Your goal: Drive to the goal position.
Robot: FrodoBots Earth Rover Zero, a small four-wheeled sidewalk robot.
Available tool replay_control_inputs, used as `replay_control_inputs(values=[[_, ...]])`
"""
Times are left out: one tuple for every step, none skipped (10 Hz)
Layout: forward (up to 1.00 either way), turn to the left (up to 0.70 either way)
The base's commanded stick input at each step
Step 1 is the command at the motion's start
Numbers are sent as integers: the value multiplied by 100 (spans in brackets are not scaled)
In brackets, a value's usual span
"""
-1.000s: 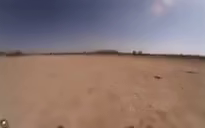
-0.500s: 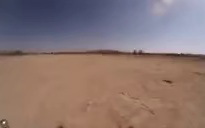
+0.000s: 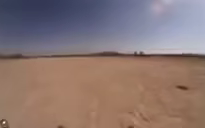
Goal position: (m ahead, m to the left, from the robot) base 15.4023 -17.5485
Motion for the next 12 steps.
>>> replay_control_inputs(values=[[100,0],[100,0],[100,0],[100,0],[100,0],[100,0],[100,0],[100,0],[100,0],[100,0],[100,0],[100,0]])
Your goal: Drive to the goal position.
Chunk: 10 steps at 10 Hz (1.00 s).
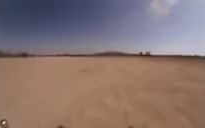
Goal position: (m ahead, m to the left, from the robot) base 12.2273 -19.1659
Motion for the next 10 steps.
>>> replay_control_inputs(values=[[100,0],[100,0],[100,0],[100,0],[100,0],[100,0],[100,0],[100,0],[100,0],[100,0]])
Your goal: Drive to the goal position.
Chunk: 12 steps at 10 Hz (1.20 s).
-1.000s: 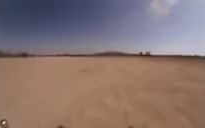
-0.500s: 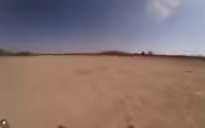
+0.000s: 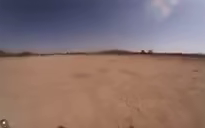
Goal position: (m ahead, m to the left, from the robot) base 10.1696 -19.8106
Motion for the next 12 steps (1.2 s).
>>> replay_control_inputs(values=[[100,-5],[100,-23],[100,-27],[100,-27],[100,-23],[100,-2],[100,0],[100,0],[100,-18],[100,-14],[100,0],[100,0]])
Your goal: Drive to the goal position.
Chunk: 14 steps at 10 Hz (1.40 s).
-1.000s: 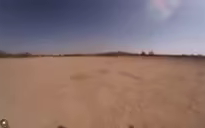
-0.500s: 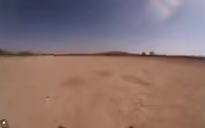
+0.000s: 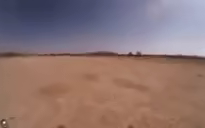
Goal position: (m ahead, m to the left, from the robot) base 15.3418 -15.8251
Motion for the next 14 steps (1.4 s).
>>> replay_control_inputs(values=[[100,-11],[100,-27],[100,-23],[100,-4],[100,0],[100,0],[100,0],[100,0],[100,0],[100,0],[100,0],[100,0],[100,0],[100,0]])
